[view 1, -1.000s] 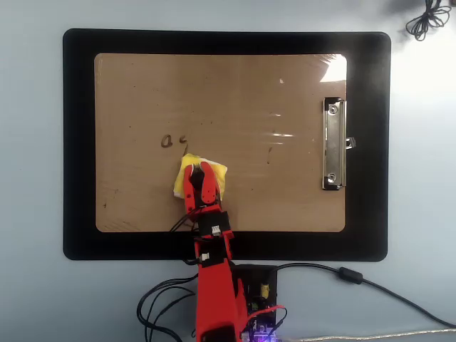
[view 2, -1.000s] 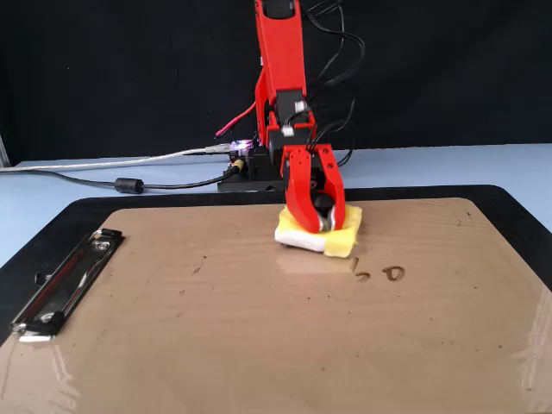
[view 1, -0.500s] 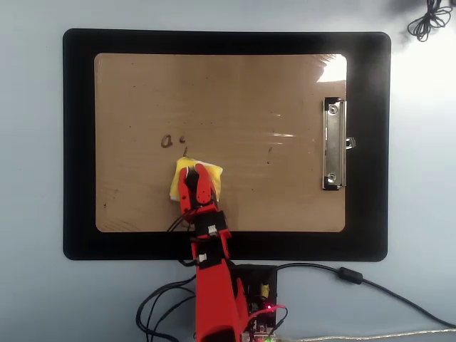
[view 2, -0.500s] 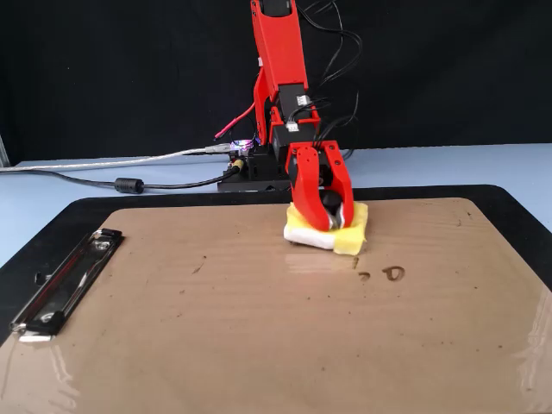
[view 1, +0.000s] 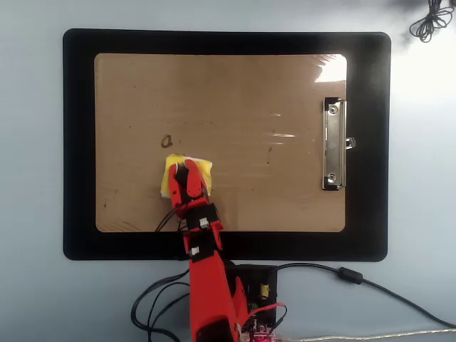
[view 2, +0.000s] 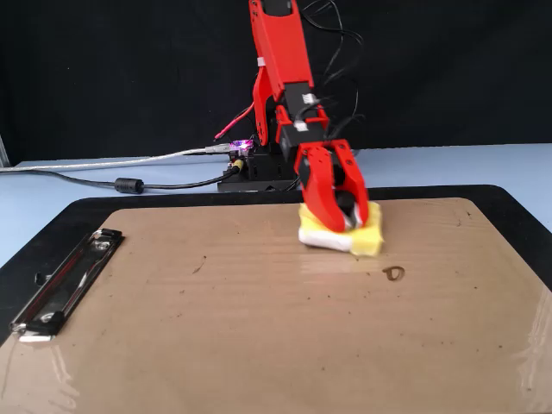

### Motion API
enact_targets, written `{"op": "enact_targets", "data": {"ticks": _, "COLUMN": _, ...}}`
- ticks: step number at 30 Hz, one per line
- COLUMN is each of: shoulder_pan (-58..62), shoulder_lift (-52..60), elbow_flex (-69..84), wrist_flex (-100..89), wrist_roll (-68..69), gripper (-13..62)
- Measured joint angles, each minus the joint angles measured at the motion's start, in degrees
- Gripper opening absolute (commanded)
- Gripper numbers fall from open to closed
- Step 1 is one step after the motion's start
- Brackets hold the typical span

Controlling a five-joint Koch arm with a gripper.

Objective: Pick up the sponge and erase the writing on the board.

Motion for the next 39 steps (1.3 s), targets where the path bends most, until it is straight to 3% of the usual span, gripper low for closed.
{"op": "enact_targets", "data": {"ticks": 3, "shoulder_pan": -0.3, "shoulder_lift": -24.7, "elbow_flex": -27.0, "wrist_flex": -4.2, "wrist_roll": -1.0, "gripper": -7.8}}
{"op": "enact_targets", "data": {"ticks": 4, "shoulder_pan": -0.4, "shoulder_lift": -28.1, "elbow_flex": -29.6, "wrist_flex": -6.2, "wrist_roll": -1.0, "gripper": -7.8}}
{"op": "enact_targets", "data": {"ticks": 6, "shoulder_pan": -0.3, "shoulder_lift": -27.2, "elbow_flex": -25.5, "wrist_flex": -7.8, "wrist_roll": -1.1, "gripper": -7.8}}
{"op": "enact_targets", "data": {"ticks": 10, "shoulder_pan": -0.3, "shoulder_lift": 0.8, "elbow_flex": 7.1, "wrist_flex": -7.0, "wrist_roll": -1.1, "gripper": -7.8}}
{"op": "enact_targets", "data": {"ticks": 12, "shoulder_pan": -1.5, "shoulder_lift": 7.3, "elbow_flex": 9.3, "wrist_flex": -4.6, "wrist_roll": -1.0, "gripper": -7.8}}
{"op": "enact_targets", "data": {"ticks": 15, "shoulder_pan": -3.8, "shoulder_lift": -2.6, "elbow_flex": -0.1, "wrist_flex": -4.5, "wrist_roll": -1.1, "gripper": -7.8}}
{"op": "enact_targets", "data": {"ticks": 17, "shoulder_pan": -4.4, "shoulder_lift": -16.3, "elbow_flex": -17.4, "wrist_flex": -5.1, "wrist_roll": -1.3, "gripper": -7.8}}
{"op": "enact_targets", "data": {"ticks": 19, "shoulder_pan": -4.3, "shoulder_lift": -24.4, "elbow_flex": -22.6, "wrist_flex": -7.1, "wrist_roll": -1.3, "gripper": -7.8}}
{"op": "enact_targets", "data": {"ticks": 22, "shoulder_pan": -4.2, "shoulder_lift": -14.8, "elbow_flex": -10.8, "wrist_flex": -7.2, "wrist_roll": -1.6, "gripper": -7.8}}
{"op": "enact_targets", "data": {"ticks": 24, "shoulder_pan": -4.4, "shoulder_lift": -2.4, "elbow_flex": 3.0, "wrist_flex": -6.0, "wrist_roll": -1.8, "gripper": -7.8}}
{"op": "enact_targets", "data": {"ticks": 26, "shoulder_pan": -5.0, "shoulder_lift": 1.4, "elbow_flex": 3.3, "wrist_flex": -3.2, "wrist_roll": -1.7, "gripper": -7.8}}
{"op": "enact_targets", "data": {"ticks": 28, "shoulder_pan": -5.6, "shoulder_lift": -1.8, "elbow_flex": 0.4, "wrist_flex": -2.8, "wrist_roll": -1.7, "gripper": -7.8}}
{"op": "enact_targets", "data": {"ticks": 33, "shoulder_pan": -6.3, "shoulder_lift": -29.6, "elbow_flex": -32.1, "wrist_flex": -5.5, "wrist_roll": -3.0, "gripper": -7.8}}
{"op": "enact_targets", "data": {"ticks": 39, "shoulder_pan": -19.4, "shoulder_lift": -21.3, "elbow_flex": -20.0, "wrist_flex": -5.4, "wrist_roll": -12.2, "gripper": -7.8}}
